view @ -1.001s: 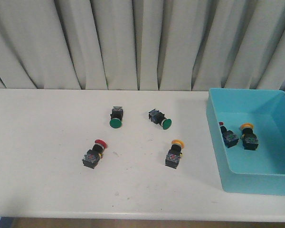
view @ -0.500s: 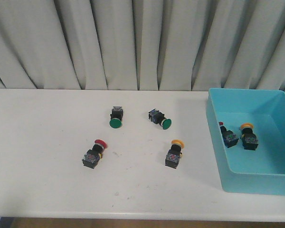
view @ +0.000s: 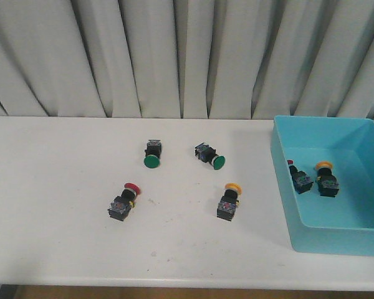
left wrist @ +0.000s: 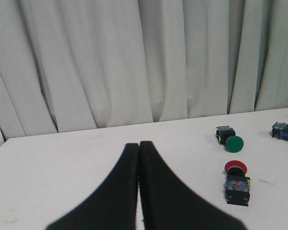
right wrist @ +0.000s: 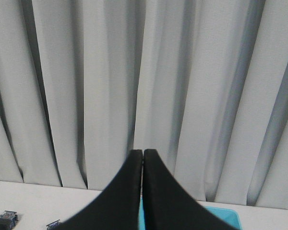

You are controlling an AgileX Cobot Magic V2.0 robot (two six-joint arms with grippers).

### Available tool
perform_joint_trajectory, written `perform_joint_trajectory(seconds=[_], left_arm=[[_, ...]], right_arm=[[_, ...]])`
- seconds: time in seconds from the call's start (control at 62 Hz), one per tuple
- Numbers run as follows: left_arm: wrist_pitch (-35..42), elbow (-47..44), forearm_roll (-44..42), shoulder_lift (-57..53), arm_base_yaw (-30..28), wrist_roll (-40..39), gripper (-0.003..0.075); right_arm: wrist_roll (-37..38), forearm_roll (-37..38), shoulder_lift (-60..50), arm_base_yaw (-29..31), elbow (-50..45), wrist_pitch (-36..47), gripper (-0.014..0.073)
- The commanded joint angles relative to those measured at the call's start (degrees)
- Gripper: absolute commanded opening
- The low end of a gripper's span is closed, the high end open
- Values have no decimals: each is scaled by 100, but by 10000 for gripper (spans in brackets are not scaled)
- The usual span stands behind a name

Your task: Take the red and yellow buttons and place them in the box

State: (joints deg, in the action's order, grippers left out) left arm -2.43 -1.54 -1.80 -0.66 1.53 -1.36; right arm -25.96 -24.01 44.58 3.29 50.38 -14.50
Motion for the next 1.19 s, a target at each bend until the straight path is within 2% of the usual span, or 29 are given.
perform_joint_trajectory(seconds=[0.0,1.033,1.178], left_arm=[[400,-288,62,-84,28,-61,-6],[379,-276,62,-78,28,-61,-6],[379,-276,62,-78,28,-61,-6]], right_arm=[[-14,-42,-32,-8,164,395,-8],[-14,-42,-32,-8,164,387,-8],[-63,187,-121,-8,-207,755,-8]])
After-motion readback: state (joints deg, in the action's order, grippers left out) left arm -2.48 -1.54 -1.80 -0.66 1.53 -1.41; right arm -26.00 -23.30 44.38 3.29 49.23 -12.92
